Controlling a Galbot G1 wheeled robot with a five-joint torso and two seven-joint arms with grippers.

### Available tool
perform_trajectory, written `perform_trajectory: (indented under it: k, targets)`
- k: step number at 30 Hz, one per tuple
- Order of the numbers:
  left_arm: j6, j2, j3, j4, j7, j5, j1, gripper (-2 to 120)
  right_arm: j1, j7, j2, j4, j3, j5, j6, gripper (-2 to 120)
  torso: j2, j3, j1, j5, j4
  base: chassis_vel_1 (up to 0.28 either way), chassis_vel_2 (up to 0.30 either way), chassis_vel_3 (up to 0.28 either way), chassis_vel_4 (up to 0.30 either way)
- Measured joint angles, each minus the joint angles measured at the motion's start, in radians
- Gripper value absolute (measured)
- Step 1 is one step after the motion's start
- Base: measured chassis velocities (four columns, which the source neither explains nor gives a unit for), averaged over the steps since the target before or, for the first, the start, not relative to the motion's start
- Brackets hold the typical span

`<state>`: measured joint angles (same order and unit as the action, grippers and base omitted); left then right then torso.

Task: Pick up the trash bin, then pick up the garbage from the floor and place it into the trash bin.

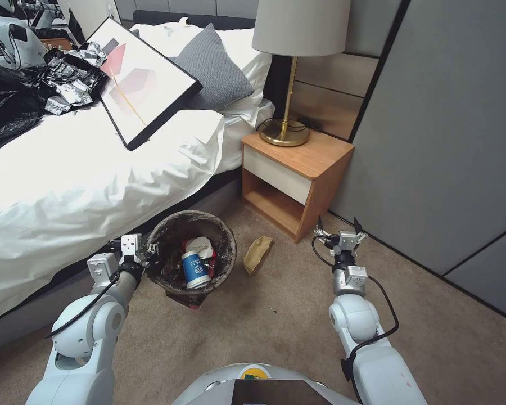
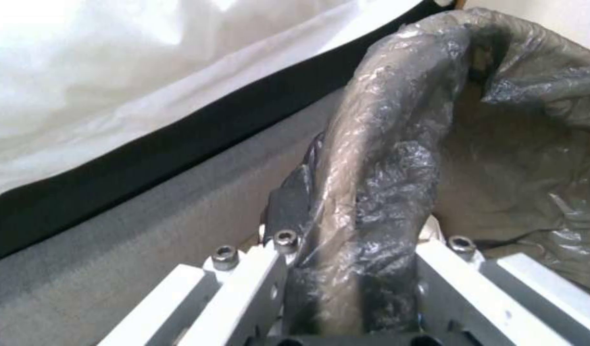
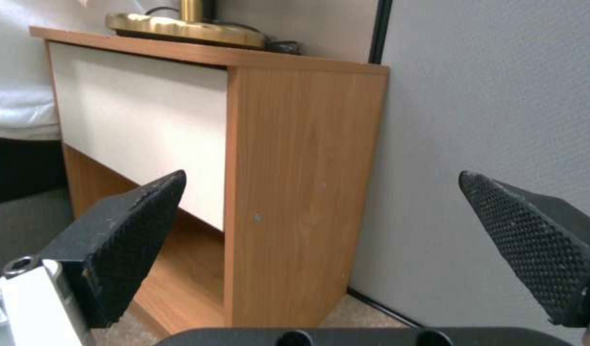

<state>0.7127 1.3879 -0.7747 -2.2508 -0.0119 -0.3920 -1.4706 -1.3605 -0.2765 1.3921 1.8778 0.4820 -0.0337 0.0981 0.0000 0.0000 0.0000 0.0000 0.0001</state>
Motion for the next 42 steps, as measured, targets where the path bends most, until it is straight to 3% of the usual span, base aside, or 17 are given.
perform_trajectory:
  k: [12, 42]
  targets:
    - [-0.009, 0.001, 0.001, 0.001, 0.006, -0.002, 0.000, 5, 0.003, -0.046, 0.003, -0.002, -0.015, 0.008, -0.057, 100, 0.000, 0.000, 0.000, 0.0000, -0.0001, 0.000, 0.000, 0.000, 0.000]
    - [0.006, -0.007, 0.000, -0.012, 0.002, -0.027, -0.002, 5, -0.008, -0.052, 0.002, -0.003, -0.027, 0.020, -0.069, 100, 0.000, 0.000, 0.000, 0.0000, -0.0001, 0.025, 0.026, 0.028, 0.026]
